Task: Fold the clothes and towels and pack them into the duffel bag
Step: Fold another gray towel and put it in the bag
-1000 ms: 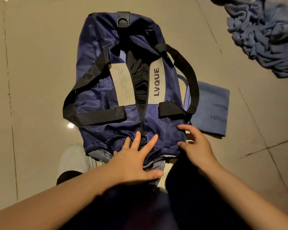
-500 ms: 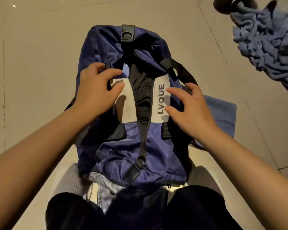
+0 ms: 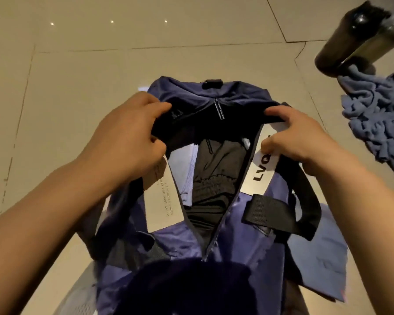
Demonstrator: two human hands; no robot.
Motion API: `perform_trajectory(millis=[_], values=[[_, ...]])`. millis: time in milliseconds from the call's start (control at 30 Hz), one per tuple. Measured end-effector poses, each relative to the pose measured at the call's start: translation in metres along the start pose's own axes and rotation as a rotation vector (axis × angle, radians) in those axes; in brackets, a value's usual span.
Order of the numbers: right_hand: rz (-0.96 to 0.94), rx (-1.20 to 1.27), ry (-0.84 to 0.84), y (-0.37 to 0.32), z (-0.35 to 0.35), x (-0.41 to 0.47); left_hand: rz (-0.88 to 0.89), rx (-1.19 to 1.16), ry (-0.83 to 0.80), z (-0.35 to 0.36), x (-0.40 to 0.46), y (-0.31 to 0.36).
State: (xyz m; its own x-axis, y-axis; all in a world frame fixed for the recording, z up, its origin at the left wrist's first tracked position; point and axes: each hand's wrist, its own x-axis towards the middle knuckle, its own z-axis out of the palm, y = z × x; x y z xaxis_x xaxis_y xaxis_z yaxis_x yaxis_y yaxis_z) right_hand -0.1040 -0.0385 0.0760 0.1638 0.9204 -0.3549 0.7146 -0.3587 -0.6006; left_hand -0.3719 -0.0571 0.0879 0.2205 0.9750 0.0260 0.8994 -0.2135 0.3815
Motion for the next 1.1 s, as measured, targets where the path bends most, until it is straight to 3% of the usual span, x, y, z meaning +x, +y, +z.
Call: perform_trajectory(millis=[167,433,533,667,733,833,967,1100], values=[[0.107,-0.162,-0.097,0.018,0.007,0.042,0.101,0.1,-0.313,0.047,0.029,-0.02],[0.048,-0.571,-0.233,0.05,0.018,0.061,0.086,0.097,-0.296,0.071,0.032,-0.031],[-0.088,-0.451,-0.227,0.061,0.012,0.047,-0.002,0.067,-0.29,0.068,0.027,-0.028],[-0.204,0.106,-0.008,0.08,0.003,0.002,0.11,0.083,0.005,0.064,0.003,0.002],[-0.122,0.387,0.17,0.098,0.004,-0.026,0.208,0.013,0.039,0.069,-0.016,0.035],[0.206,0.259,0.373,0.152,0.012,-0.064,0.363,-0.137,-0.017,0.086,-0.047,0.082],[0.631,0.155,0.292,0.212,0.022,-0.115,0.497,-0.213,-0.142,0.111,-0.075,0.12],[0.756,0.171,0.218,0.226,0.028,-0.126,0.549,-0.211,-0.208,0.127,-0.082,0.14]])
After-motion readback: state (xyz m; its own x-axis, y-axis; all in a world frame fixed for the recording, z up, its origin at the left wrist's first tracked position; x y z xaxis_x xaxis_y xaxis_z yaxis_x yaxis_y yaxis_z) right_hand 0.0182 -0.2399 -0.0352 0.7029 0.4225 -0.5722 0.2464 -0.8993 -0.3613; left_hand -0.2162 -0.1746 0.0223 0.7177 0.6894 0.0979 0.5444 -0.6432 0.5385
